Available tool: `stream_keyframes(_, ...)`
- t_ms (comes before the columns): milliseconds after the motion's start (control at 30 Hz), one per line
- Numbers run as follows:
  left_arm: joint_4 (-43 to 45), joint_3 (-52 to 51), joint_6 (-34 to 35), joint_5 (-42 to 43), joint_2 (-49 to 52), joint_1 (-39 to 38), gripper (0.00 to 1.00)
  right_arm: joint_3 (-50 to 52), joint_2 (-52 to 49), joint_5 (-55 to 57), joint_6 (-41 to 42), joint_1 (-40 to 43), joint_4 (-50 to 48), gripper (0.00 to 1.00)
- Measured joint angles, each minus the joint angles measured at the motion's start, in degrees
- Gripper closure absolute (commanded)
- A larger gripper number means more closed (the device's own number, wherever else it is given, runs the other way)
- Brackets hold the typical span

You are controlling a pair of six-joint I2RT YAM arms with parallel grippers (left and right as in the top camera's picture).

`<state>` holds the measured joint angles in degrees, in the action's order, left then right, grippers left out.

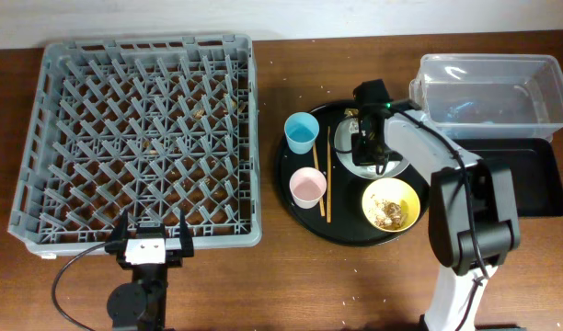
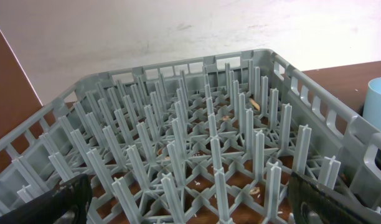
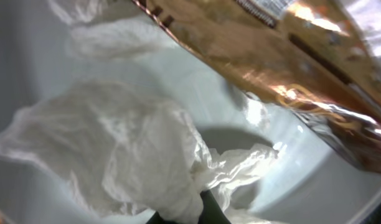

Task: Sort waste into correct bins and load items into the dishwasher rack
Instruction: 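Reach the right gripper to the white plate and grasp the wrapper and tissue, then carry the wrapper and tissue with the right gripper into the clear bin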

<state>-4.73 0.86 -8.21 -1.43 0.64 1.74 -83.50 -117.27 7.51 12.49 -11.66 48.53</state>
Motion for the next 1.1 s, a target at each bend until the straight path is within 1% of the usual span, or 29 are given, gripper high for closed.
stream_keyframes(33,0.02,0.00,0.00,0.00,0.00,0.00,0.01,-1.75,0.76,-0.04,-0.02,0.00,2.99,0.96)
stream_keyframes(67,0.02,0.00,0.00,0.00,0.00,0.00,0.01,-5.31,3.58,-0.04,0.00,0.02,7.32,0.96)
stream_keyframes(100,0.02,0.00,0.00,0.00,-0.02,0.00,0.01,-8.55,6.12,-0.04,0.00,0.22,9.62,0.96)
stream_keyframes(167,0.02,0.00,0.00,0.00,0.00,0.00,0.01,-14.58,13.66,0.11,0.02,1.97,10.67,0.96)
stream_keyframes(233,0.00,0.00,0.00,0.00,-0.02,0.00,0.01,-16.15,18.25,1.92,2.14,6.88,10.23,0.96)
stream_keyframes(267,0.02,0.00,0.00,0.00,-0.02,0.00,0.01,-16.24,18.56,3.58,4.02,11.93,10.21,0.96)
stream_keyframes(300,0.00,0.00,0.00,0.00,-0.02,0.00,0.01,-16.20,17.53,3.80,5.46,15.30,8.55,0.96)
stream_keyframes(333,0.00,0.00,0.00,0.00,0.00,0.00,0.01,-16.17,15.91,4.04,6.73,18.88,6.62,0.73)
stream_keyframes(367,0.00,0.00,0.00,0.00,-0.02,0.00,0.01,-16.02,14.78,4.02,7.26,21.07,5.22,0.20)
stream_keyframes(400,0.02,0.00,0.00,0.00,0.00,0.00,0.01,-16.00,12.63,4.02,8.37,23.56,3.06,0.02)
stream_keyframes(500,0.02,0.00,0.00,0.00,0.00,0.00,0.01,-15.91,9.33,3.78,8.07,23.93,0.22,0.02)
stream_keyframes(567,0.02,0.00,0.00,0.00,-0.02,0.00,0.01,-15.78,9.25,1.97,4.90,23.54,-0.66,0.01)
stream_keyframes(633,0.02,0.00,0.00,0.00,-0.02,0.00,0.01,-16.04,9.51,-1.64,-0.61,21.79,0.31,0.05)
stream_keyframes(667,0.02,0.00,0.00,0.00,-0.02,0.00,0.01,-16.50,10.40,-4.61,-5.35,19.06,1.16,0.05)
stream_keyframes(700,0.02,0.00,0.00,0.00,-0.02,0.00,0.01,-16.85,11.15,-6.16,-8.33,16.96,1.44,0.06)
stream_keyframes(767,0.02,0.00,0.00,0.00,-0.02,0.00,0.01,-17.66,11.96,-8.41,-16.90,10.03,2.40,0.08)
stream_keyframes(800,0.02,0.00,0.00,0.00,-0.02,0.00,0.01,-17.66,11.26,-9.18,-20.41,6.80,3.02,0.09)
stream_keyframes(833,0.02,0.00,0.00,0.00,-0.02,0.00,0.01,-17.75,8.83,-9.38,-22.86,6.25,3.34,0.10)
stream_keyframes(867,0.02,0.00,0.00,0.00,-0.02,0.00,0.01,-17.81,4.74,-9.49,-23.93,6.36,4.02,0.11)
stream_keyframes(1000,0.02,0.00,0.00,0.00,-0.02,0.00,0.01,-17.79,-3.08,-10.73,-26.88,6.36,5.79,0.11)
stream_keyframes(1100,0.02,0.00,0.00,0.00,-0.02,0.00,0.01,-17.75,-6.01,-11.21,-27.91,6.36,5.88,0.12)
